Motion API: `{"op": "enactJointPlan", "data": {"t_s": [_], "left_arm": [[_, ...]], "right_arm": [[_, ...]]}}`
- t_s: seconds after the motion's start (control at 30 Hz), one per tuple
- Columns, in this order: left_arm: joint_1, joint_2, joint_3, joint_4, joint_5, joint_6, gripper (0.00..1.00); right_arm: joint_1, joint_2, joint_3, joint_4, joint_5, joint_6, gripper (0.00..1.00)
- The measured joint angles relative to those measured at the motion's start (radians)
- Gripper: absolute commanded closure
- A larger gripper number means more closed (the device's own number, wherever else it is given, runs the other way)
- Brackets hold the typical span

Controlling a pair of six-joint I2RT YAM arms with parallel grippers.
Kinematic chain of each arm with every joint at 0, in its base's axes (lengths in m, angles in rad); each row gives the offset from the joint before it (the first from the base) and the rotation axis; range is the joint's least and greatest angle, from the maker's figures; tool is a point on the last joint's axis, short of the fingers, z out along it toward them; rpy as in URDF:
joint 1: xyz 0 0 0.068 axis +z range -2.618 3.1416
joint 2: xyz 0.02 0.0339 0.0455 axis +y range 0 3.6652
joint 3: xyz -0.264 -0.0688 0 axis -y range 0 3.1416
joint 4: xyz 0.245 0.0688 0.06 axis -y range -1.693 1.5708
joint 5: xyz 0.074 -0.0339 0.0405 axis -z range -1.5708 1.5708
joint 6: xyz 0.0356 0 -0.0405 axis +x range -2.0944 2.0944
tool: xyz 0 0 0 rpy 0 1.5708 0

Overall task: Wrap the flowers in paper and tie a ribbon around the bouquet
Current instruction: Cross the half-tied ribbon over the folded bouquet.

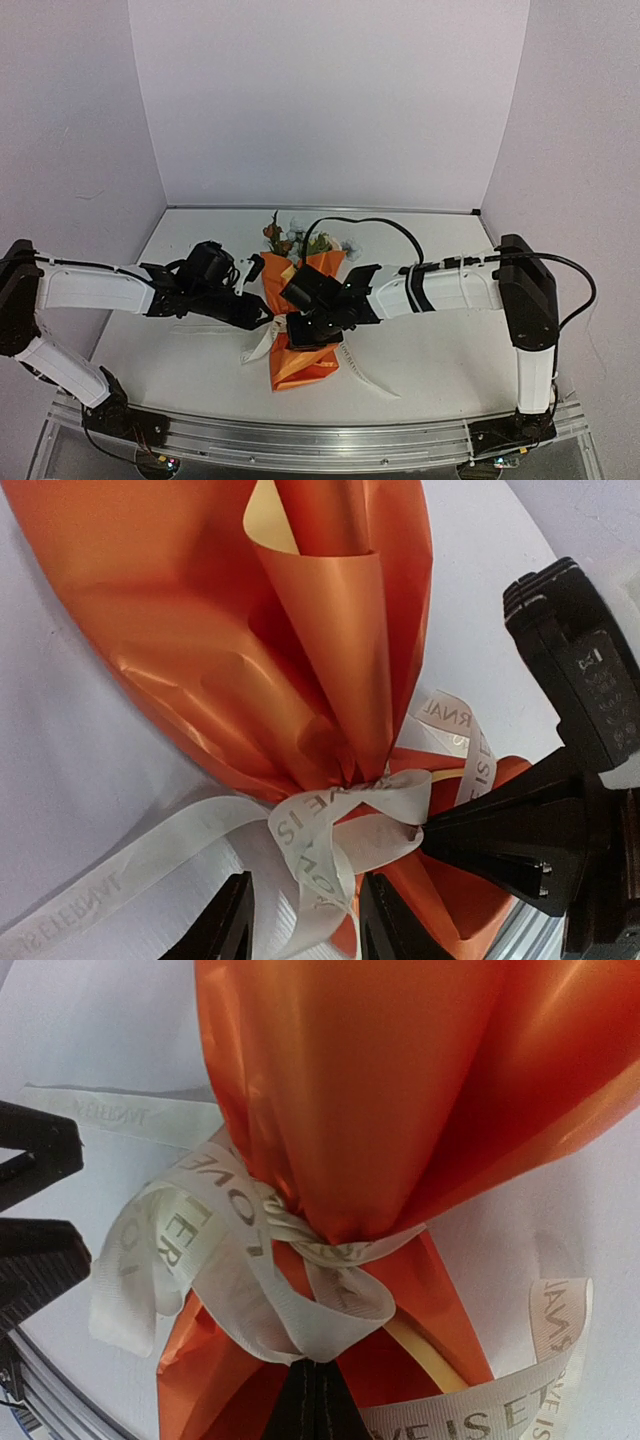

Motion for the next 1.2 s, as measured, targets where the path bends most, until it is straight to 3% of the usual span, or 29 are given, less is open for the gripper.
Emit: {"op": "enactJointPlan", "data": {"t_s": [0.43, 0.73, 1.2], "left_arm": [[0.0, 0.136, 0.18, -0.031, 0.015, 0.16, 0.64], [0.0, 0.193, 0.188, -0.04, 0.072, 0.191, 0.63], [0.0, 0.214, 0.187, -0.037, 0.125, 0.193, 0.72]], "right_arm": [[0.0, -0.002, -0.017, 0.029, 0.013, 0.034, 1.0], [0.0, -0.008, -0.017, 0.031, 0.019, 0.047, 1.0], [-0.001, -0.013, -0.017, 0.032, 0.02, 0.061, 1.0]]}}
